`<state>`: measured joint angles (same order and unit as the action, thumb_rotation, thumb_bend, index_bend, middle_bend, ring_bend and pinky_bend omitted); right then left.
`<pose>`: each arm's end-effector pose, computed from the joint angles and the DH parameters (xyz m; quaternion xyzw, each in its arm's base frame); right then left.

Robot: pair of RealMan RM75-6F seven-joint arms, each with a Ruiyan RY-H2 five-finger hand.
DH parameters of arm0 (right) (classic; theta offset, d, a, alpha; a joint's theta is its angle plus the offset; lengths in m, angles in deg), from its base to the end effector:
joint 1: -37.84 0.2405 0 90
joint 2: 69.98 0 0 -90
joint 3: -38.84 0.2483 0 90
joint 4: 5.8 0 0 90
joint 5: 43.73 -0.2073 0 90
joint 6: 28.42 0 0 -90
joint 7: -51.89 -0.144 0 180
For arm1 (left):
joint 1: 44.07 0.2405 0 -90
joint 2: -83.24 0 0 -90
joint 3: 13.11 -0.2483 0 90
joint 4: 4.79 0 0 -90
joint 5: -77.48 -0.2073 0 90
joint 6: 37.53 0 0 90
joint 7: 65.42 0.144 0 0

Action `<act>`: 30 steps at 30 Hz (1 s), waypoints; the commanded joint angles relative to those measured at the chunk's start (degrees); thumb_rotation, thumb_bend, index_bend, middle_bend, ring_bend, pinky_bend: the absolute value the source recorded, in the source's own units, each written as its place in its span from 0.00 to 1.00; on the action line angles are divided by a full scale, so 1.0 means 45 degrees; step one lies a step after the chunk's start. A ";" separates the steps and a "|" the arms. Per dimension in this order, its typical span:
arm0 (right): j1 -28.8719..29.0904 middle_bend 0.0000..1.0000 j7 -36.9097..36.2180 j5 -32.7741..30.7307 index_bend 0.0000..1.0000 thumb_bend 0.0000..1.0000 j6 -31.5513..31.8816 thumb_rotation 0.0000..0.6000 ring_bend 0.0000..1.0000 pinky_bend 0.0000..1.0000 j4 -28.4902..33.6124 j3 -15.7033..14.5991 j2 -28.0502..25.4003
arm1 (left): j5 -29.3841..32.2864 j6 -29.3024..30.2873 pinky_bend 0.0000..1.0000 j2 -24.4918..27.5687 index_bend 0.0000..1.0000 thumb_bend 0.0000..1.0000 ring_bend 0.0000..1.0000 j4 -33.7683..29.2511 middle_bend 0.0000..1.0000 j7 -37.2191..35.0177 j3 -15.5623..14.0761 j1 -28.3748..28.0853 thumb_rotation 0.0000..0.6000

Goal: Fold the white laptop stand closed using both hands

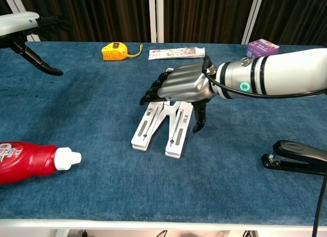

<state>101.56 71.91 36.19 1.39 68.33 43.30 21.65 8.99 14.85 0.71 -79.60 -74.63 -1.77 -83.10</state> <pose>-0.0665 -0.3489 -0.0791 0.9367 -0.1103 0.2222 0.2471 -0.2075 0.3715 0.0425 -0.6459 -0.4813 -0.4213 0.4166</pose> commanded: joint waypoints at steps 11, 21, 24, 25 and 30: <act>0.0335 0.36 -0.0807 0.0499 0.40 0.37 0.0459 1.00 0.19 0.11 -0.1025 0.0007 0.0735 | -0.0222 0.0339 0.12 0.0220 0.07 0.00 0.07 -0.0103 0.07 -0.0258 -0.0029 0.0331 1.00; -0.0345 0.21 -0.1195 0.0660 0.20 0.27 0.1293 1.00 0.07 0.05 -0.0123 -0.0409 0.0102 | -0.0709 0.1519 0.12 0.1118 0.07 0.00 0.07 -0.0845 0.07 0.0253 -0.0439 0.1230 1.00; -0.1215 0.01 -0.1046 -0.0055 0.01 0.21 0.2170 1.00 0.00 0.00 0.1083 -0.0422 -0.0502 | -0.0738 0.1975 0.12 0.1648 0.07 0.00 0.07 -0.1206 0.07 0.0966 -0.0716 0.1670 1.00; -0.1684 0.00 -0.1053 -0.0309 0.00 0.21 0.2699 1.00 0.00 0.00 0.1637 -0.0474 -0.0851 | -0.0716 0.2205 0.12 0.1861 0.07 0.00 0.07 -0.1357 0.07 0.1207 -0.0816 0.1890 1.00; -0.4044 0.01 -0.0973 -0.0572 0.00 0.21 0.5940 1.00 0.00 0.00 0.3386 -0.0922 -0.2592 | -0.0767 0.3344 0.12 0.2717 0.07 0.00 0.07 -0.2080 0.07 0.1535 -0.1226 0.2978 1.00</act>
<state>90.90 67.12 35.49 18.68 77.53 40.68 15.86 5.76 28.06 11.34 -87.50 -68.26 -6.30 -71.51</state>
